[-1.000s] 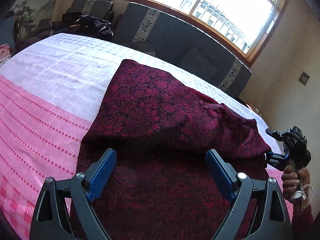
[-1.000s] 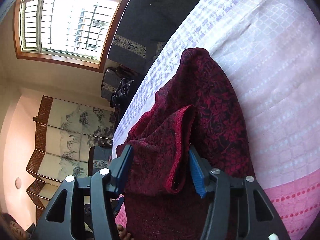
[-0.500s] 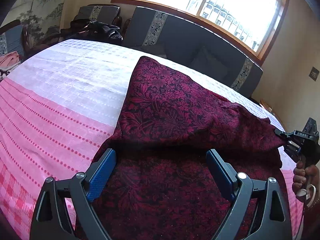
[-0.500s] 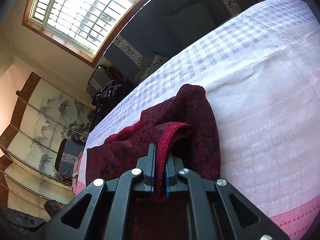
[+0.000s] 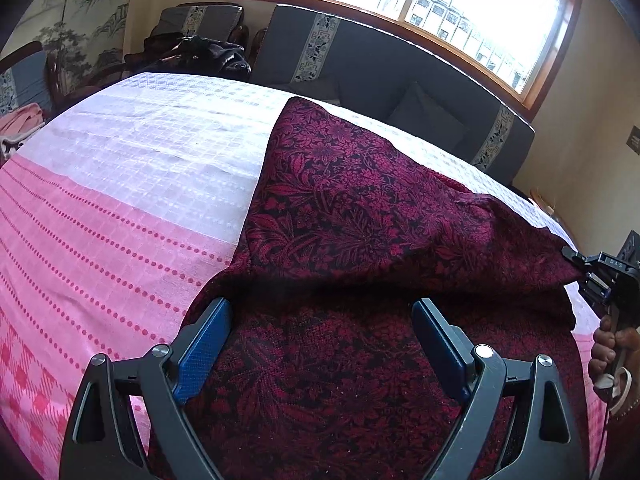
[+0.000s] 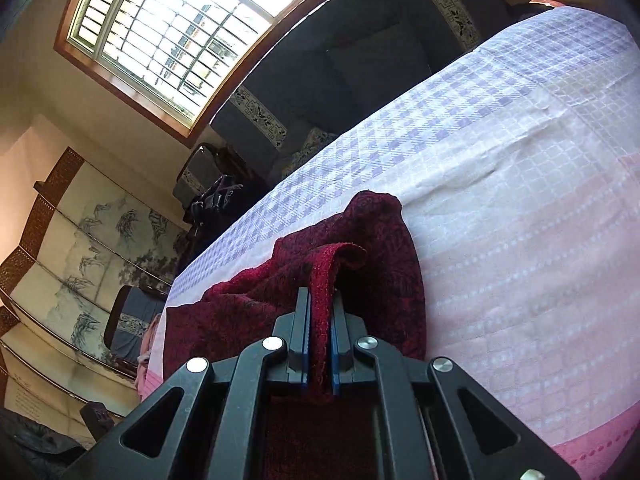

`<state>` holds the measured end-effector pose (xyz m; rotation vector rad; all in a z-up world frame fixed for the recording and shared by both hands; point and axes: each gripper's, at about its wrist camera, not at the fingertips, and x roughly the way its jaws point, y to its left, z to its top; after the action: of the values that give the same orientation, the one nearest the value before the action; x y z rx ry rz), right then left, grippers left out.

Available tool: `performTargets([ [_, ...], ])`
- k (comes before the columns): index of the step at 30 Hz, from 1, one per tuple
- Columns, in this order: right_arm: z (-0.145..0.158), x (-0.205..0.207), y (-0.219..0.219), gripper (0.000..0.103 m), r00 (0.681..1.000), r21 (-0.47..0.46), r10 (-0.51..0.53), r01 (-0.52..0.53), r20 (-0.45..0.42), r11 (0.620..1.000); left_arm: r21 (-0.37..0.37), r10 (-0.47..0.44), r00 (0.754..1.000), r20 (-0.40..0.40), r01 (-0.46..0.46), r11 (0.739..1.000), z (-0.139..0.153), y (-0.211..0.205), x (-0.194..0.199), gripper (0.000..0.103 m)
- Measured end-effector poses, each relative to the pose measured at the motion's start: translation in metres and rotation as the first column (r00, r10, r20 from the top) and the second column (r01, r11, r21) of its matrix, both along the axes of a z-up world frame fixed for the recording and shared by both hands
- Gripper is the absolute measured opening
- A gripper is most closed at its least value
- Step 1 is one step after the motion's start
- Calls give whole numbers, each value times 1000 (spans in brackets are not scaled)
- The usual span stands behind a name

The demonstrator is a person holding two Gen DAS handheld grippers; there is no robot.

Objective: Fold small clothes

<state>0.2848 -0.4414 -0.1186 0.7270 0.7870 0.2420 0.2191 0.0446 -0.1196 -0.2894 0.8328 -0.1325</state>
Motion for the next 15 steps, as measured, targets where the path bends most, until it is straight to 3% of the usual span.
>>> performTargets([
  [4, -22, 0, 3, 8, 997, -26, 7, -9, -77, 1000, 10, 2, 1000, -2, -2, 1000, 0, -1, 1, 91],
  [11, -22, -5, -10, 14, 996, 77, 15, -7, -93, 997, 2, 3, 1000, -6, -3, 1000, -1, 0, 1, 91],
  [13, -22, 2, -17, 18, 995, 133, 11, 3, -104, 991, 2, 3, 1000, -6, -3, 1000, -1, 0, 1, 91],
  [15, -22, 13, -21, 28, 994, 173, 21, -2, -109, 985, 2, 3, 1000, -7, -3, 1000, -1, 0, 1, 91],
])
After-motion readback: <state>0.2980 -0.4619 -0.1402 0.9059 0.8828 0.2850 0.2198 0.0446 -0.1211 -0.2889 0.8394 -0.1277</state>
